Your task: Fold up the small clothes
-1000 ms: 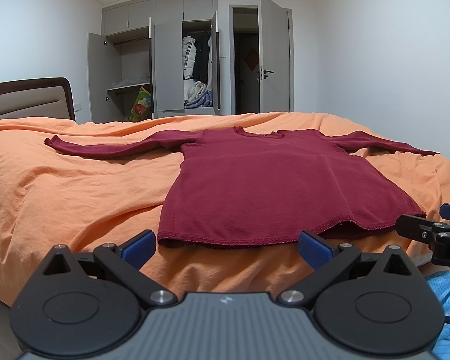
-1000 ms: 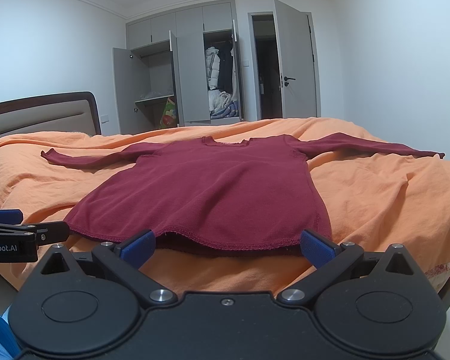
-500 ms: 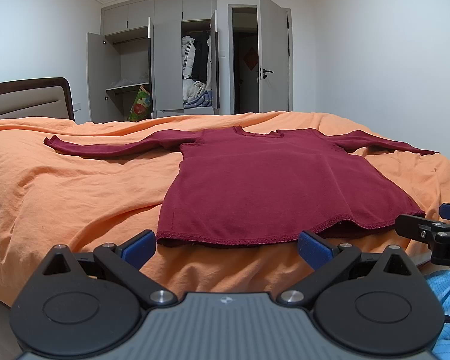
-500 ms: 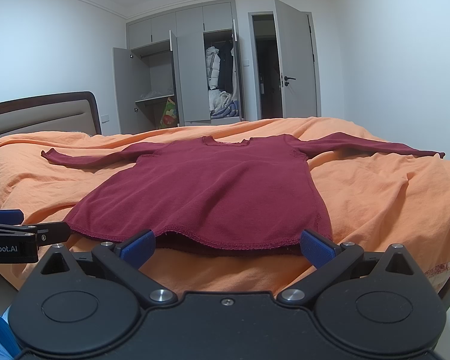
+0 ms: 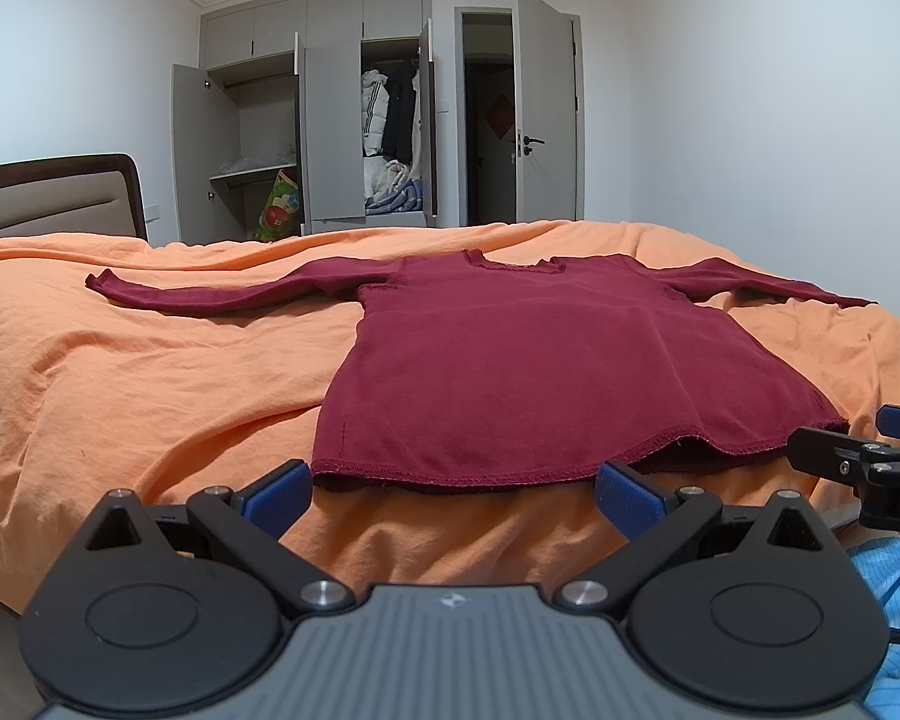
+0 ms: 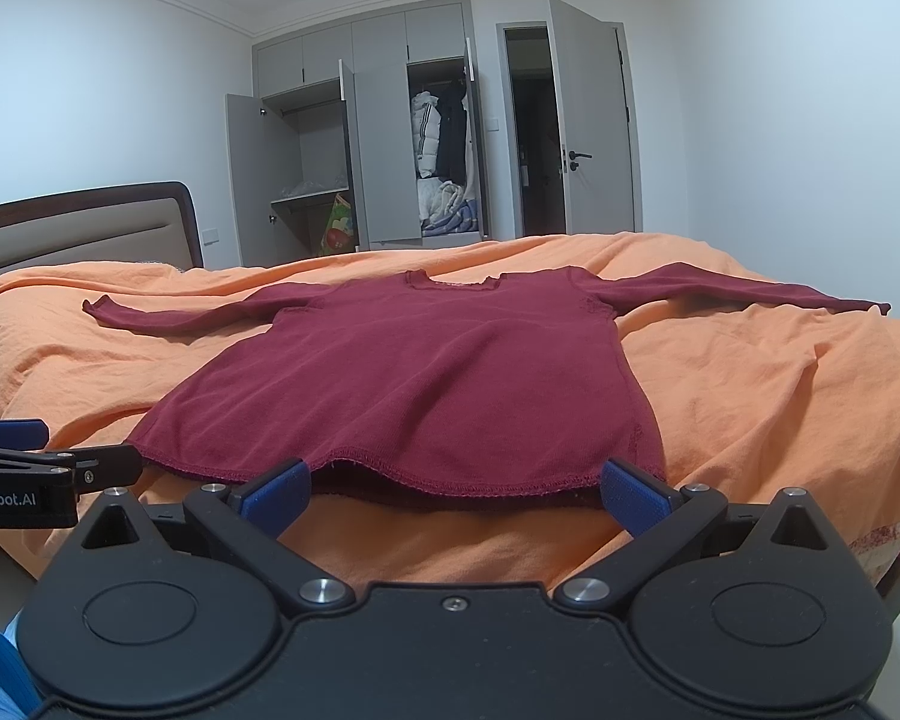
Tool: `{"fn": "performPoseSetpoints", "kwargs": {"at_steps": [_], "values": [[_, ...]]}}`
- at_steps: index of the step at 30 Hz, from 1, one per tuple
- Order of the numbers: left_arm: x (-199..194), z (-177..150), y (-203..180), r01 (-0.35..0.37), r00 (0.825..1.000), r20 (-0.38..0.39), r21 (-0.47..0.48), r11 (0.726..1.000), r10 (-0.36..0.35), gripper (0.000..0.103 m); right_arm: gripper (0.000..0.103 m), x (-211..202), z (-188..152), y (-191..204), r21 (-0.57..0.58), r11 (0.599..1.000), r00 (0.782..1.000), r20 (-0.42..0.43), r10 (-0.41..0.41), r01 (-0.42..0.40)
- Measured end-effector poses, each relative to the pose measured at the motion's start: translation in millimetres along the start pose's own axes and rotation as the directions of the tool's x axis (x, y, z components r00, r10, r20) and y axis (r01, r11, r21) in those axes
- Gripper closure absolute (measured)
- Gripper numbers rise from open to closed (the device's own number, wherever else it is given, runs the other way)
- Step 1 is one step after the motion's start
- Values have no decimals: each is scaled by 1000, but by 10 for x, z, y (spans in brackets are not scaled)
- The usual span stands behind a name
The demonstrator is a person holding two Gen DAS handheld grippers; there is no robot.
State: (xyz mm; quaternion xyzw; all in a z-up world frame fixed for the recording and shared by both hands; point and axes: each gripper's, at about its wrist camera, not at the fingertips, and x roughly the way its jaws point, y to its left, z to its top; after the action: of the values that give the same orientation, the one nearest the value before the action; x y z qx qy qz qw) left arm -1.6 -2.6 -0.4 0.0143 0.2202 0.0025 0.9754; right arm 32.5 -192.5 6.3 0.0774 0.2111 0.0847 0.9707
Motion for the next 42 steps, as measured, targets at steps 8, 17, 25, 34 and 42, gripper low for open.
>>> {"fn": "performPoseSetpoints", "kwargs": {"at_steps": [8, 17, 25, 34, 42], "values": [[5, 2, -4, 0, 1000, -1, 1, 1000, 0, 0, 0, -2, 0, 0, 0, 1000, 1000, -1, 0, 0], [7, 2, -5, 0, 1000, -1, 1, 1000, 0, 0, 0, 0, 0, 0, 0, 1000, 1000, -2, 0, 0], [5, -2, -16, -1, 1000, -11, -4, 1000, 1, 0, 0, 9, 14, -2, 0, 1000, 1000, -4, 0, 0], [190, 96, 30, -24, 998, -64, -10, 1000, 24, 0, 0, 160, 93, 28, -16, 1000, 997, -78, -7, 6], [541, 534, 93, -58, 997, -53, -13, 998, 57, 0, 0, 415, 430, -38, -25, 998, 992, -115, -53, 50]]}}
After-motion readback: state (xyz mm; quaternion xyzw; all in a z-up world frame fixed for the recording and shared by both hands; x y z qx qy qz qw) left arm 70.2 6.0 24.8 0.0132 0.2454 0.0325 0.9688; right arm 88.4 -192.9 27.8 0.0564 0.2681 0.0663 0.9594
